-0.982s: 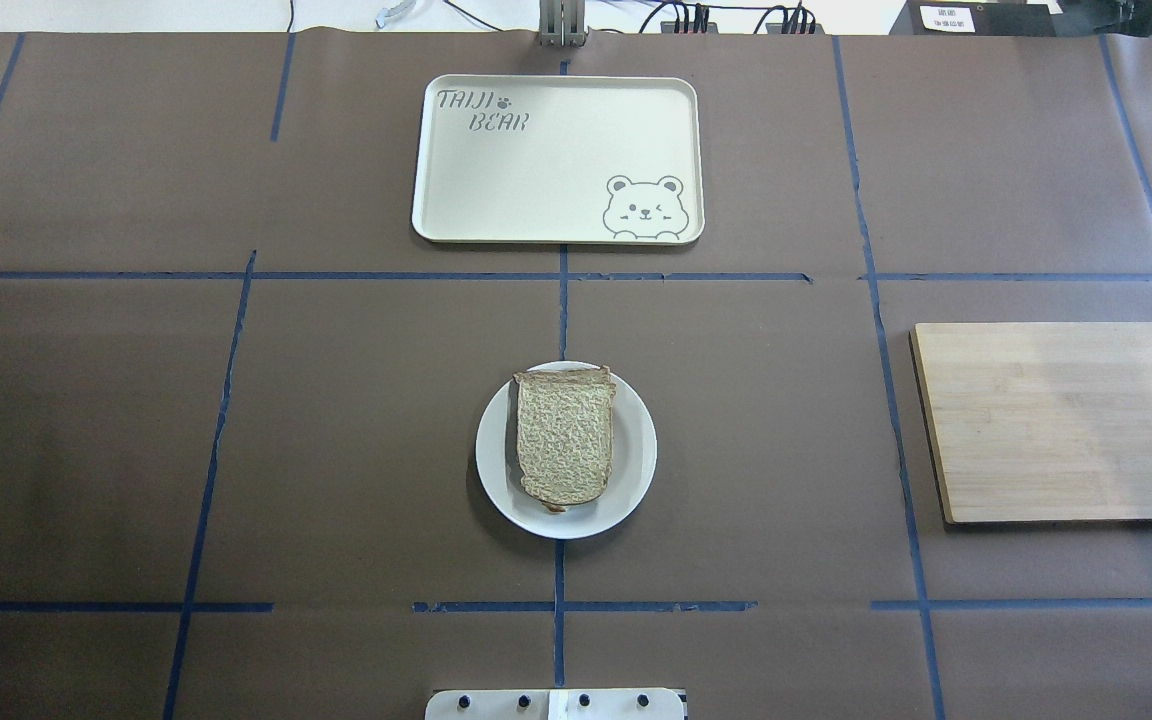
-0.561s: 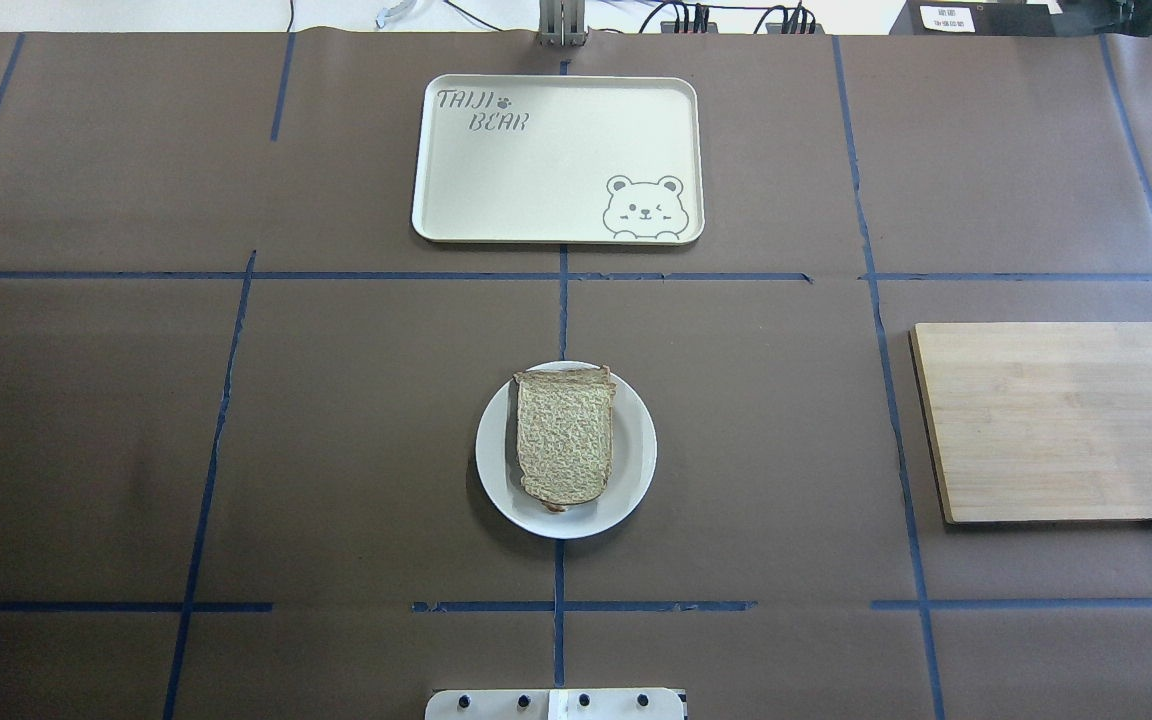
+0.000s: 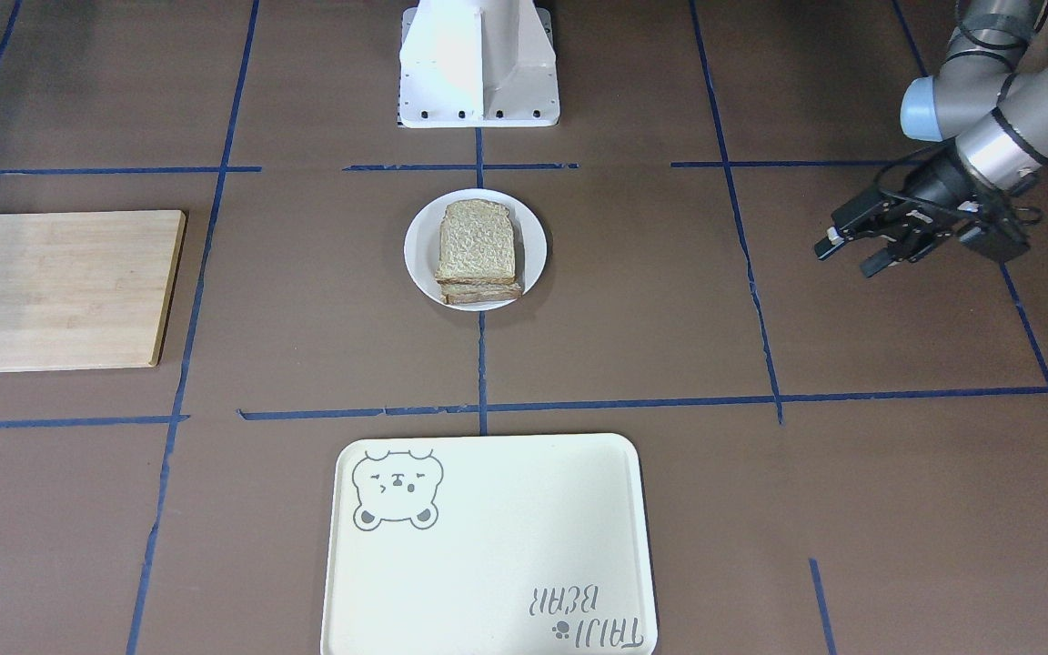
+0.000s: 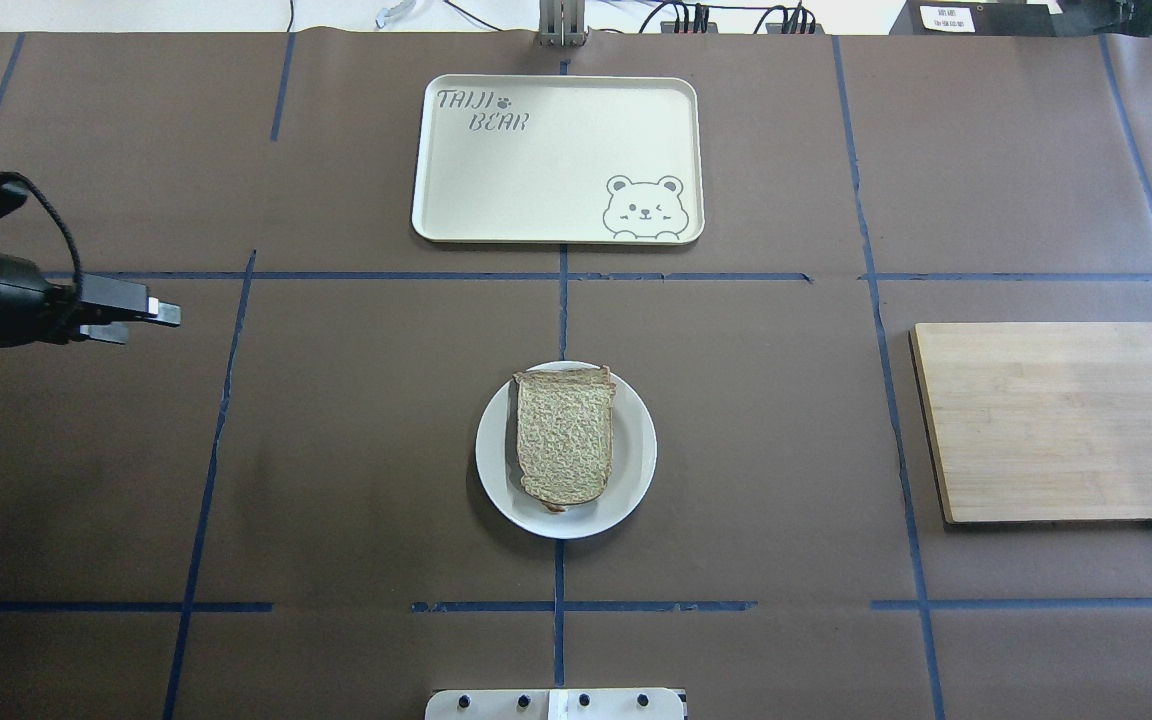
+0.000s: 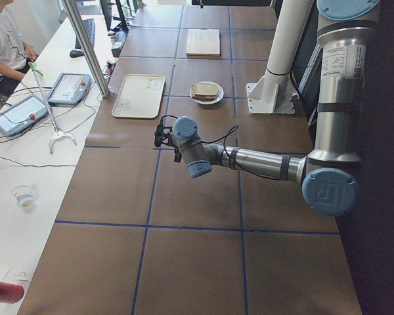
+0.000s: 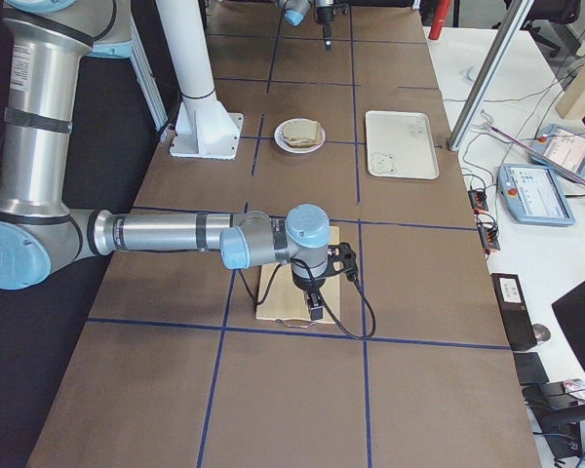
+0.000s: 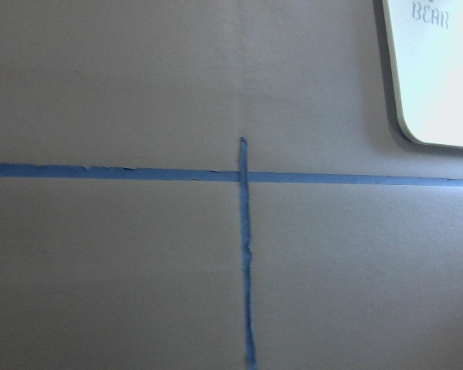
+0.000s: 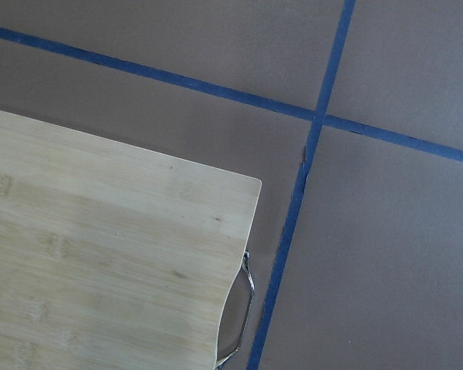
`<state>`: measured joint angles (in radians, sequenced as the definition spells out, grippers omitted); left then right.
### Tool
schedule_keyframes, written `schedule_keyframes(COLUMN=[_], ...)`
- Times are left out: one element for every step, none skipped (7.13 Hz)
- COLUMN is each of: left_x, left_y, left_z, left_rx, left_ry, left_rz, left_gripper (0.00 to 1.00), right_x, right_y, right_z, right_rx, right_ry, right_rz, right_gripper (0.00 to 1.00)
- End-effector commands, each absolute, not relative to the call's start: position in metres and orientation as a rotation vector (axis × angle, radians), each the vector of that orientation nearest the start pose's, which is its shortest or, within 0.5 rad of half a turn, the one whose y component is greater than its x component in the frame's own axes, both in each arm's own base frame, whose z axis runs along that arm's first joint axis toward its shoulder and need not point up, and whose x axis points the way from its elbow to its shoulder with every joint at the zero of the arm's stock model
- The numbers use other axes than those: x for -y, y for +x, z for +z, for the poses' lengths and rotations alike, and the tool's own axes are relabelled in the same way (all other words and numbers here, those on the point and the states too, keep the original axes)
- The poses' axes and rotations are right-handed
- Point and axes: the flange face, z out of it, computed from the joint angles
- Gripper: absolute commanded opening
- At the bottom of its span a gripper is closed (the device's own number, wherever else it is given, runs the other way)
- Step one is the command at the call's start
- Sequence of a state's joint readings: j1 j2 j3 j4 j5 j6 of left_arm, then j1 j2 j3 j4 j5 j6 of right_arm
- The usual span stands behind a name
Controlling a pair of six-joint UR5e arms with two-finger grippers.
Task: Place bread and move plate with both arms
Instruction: 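Reach the left gripper to the plate rim and grip it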
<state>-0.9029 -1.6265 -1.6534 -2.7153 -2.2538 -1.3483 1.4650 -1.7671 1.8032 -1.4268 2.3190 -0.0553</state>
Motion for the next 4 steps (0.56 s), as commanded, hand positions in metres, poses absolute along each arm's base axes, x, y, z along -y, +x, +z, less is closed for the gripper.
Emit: schedule_keyframes(left_x=[0.421,0.401,0.375,0.344], left_y=[0.356,0.405,0.452,0.492], left_z=[0.412,0.383,0.357,0.338], left_rx=[-1.44,-1.489,-1.535,-1.568], left_ry=[0.139,0.137,0.116,0.102], left_rz=[-0.24,-0.278,-0.312,-0.33], left_gripper=[1.0,1.0,1.0,1.0], right_x=[0.425,0.425,0.425,0.425], right_y=[0.021,0.021,0.021,0.021], right_z=[0.62,0.62,0.62,0.621], right_rx=[0.752,0.752,0.752,0.752], right_ry=[0.151,0.151,0.151,0.149], right_rz=[-0.22,-0.22,-0.22,-0.219], right_gripper=[1.0,1.0,1.0,1.0])
